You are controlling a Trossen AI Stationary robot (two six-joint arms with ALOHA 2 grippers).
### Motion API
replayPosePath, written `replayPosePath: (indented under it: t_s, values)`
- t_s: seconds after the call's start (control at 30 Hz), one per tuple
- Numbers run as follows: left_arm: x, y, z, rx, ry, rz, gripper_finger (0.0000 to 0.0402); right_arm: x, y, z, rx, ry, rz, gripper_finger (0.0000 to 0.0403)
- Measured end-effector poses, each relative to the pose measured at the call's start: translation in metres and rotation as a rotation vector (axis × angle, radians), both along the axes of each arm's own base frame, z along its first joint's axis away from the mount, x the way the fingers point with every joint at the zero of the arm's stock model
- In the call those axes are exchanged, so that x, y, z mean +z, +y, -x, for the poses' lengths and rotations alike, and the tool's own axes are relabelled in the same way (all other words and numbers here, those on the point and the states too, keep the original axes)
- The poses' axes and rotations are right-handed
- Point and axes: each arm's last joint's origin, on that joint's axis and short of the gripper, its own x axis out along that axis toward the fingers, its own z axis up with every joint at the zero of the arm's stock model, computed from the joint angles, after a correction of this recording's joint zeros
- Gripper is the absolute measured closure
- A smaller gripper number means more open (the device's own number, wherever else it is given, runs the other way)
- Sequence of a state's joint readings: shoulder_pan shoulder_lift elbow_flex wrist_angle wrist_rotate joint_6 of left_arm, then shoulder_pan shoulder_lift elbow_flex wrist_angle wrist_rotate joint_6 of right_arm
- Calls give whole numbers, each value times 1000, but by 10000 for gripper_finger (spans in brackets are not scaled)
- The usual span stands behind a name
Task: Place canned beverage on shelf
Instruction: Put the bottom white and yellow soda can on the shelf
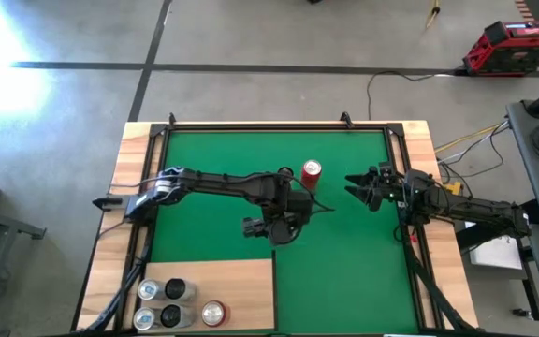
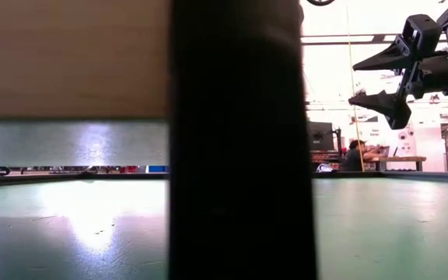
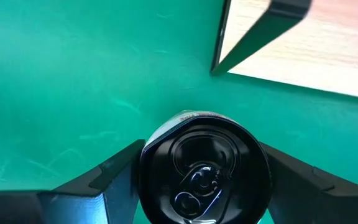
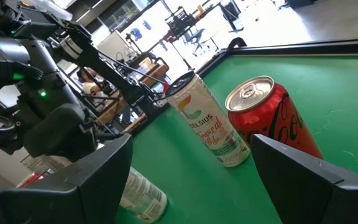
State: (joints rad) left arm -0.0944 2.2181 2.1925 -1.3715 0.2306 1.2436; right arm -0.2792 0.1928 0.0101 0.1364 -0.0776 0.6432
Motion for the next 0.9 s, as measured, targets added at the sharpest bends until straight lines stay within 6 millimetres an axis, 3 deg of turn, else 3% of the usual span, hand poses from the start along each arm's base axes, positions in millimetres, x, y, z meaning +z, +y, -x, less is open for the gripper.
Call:
replayPosePath:
  t_s: [0.27, 0.9]
  values:
    - [1, 0, 0, -54, -16, -15, 143, 0, 0, 0, 0, 0, 0, 85]
    - [2, 3, -1, 5, -16, -22, 143, 0, 0, 0, 0, 0, 0, 85]
